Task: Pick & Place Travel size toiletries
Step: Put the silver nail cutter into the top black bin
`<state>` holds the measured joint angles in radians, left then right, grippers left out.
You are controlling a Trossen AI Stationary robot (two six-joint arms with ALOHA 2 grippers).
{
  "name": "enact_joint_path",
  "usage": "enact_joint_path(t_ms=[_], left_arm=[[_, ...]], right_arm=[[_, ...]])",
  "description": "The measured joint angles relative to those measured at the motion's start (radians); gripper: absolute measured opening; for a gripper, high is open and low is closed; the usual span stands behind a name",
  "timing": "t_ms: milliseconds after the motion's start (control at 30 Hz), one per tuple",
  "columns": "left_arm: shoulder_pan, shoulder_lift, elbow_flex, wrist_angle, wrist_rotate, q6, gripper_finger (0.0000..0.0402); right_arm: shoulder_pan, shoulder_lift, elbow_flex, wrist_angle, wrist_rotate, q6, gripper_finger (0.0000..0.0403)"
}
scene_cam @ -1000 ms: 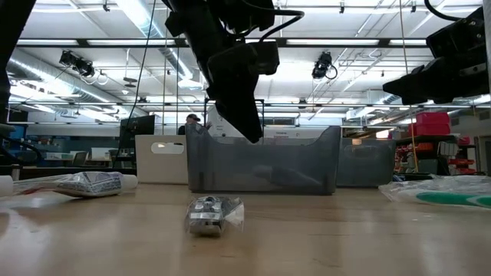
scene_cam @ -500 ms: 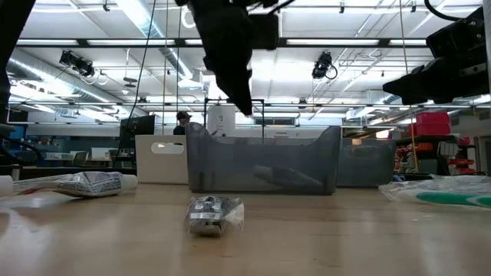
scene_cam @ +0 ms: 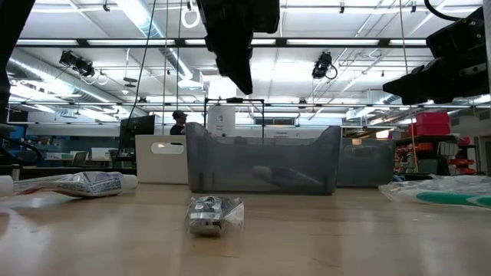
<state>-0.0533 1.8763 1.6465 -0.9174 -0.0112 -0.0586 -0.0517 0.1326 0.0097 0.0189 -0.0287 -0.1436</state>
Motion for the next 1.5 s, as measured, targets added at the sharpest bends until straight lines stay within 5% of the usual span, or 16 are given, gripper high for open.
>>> enact_joint_path(t_ms=[367,833,1500], left_arm=[[-0.032,-0.146,-0.163,0.017,-0.022,-0.012,0.0006],[-0.092,-0.485,-0.515,0.073,-0.029,-0.123,0.0007],[-0.148,-0.635,-0.680,0.071,-0.022,-0.244,0.0018]], right_arm=[[0.000,0.001,0.000,0.000,0.001,0.000,0.0013],[0.000,0.005,0.000,0.000,0.000,0.000,0.0014],[0.000,0.006,0.000,0.000,0.000,0.000,0.0014]])
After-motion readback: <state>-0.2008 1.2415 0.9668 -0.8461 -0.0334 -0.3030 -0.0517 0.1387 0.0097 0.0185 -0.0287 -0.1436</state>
